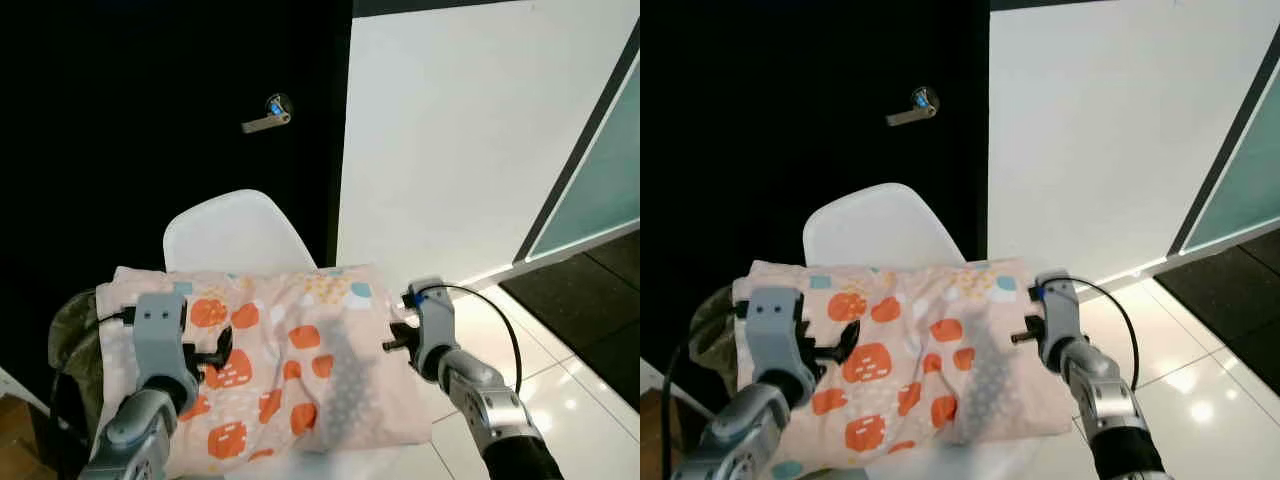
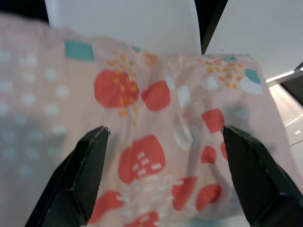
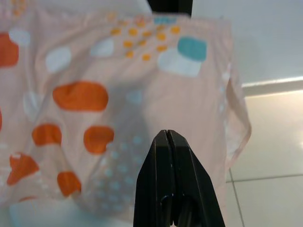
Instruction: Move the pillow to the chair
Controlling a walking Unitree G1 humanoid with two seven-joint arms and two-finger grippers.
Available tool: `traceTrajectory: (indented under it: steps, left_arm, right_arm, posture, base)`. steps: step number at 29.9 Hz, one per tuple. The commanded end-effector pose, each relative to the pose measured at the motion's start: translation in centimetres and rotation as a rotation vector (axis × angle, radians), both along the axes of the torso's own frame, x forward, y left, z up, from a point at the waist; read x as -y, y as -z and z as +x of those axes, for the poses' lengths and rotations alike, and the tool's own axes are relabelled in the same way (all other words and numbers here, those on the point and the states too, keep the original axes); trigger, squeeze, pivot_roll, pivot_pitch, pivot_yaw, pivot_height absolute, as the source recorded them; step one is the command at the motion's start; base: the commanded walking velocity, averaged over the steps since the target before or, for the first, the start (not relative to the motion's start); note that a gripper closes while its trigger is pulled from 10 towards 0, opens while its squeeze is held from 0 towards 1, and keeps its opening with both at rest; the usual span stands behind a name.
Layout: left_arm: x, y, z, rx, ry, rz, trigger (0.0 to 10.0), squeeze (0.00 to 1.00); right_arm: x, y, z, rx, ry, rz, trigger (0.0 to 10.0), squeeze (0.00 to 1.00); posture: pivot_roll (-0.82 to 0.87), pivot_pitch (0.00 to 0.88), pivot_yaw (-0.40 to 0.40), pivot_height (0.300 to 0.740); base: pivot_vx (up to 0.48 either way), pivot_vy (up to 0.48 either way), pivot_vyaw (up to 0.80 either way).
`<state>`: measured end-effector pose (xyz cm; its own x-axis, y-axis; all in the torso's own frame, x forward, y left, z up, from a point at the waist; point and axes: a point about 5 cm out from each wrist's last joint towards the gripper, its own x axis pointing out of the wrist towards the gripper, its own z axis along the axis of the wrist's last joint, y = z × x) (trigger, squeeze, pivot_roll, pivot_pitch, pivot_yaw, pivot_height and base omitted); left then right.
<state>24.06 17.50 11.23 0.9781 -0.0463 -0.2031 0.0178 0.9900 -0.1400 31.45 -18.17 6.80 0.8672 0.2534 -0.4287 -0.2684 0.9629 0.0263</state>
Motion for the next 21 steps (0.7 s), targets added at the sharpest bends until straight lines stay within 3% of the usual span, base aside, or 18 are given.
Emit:
traceTrajectory:
  steps: [1,8,21]
  left_arm:
    - [0.0,0.0,-0.4,0.008,-0.001,-0.023,10.0,0.0]
    - [-0.5,1.9,-2.4,-0.047,-0.036,-0.073,10.0,0.0]
    - [0.6,1.7,-2.2,-0.016,-0.023,-0.061,10.0,0.0]
  right_arm:
    - [-0.2,0.2,-0.2,0.001,-0.008,0.006,10.0,0.0]
    - [-0.9,0.2,-1.3,0.048,-0.01,0.04,10.0,0.0]
    - [-1.0,-0.2,-1.1,0.071,-0.046,-0.013,10.0,0.0]
  posture:
    - [-0.16,0.051,-0.012,0.74]
    - [-0.14,0.062,-0.014,0.74]
    - [-0.12,0.056,-0.069,0.74]
  base:
    - [0.0,0.0,0.0]
    - [0.0,0.0,0.0]
    - [0.0,0.0,0.0]
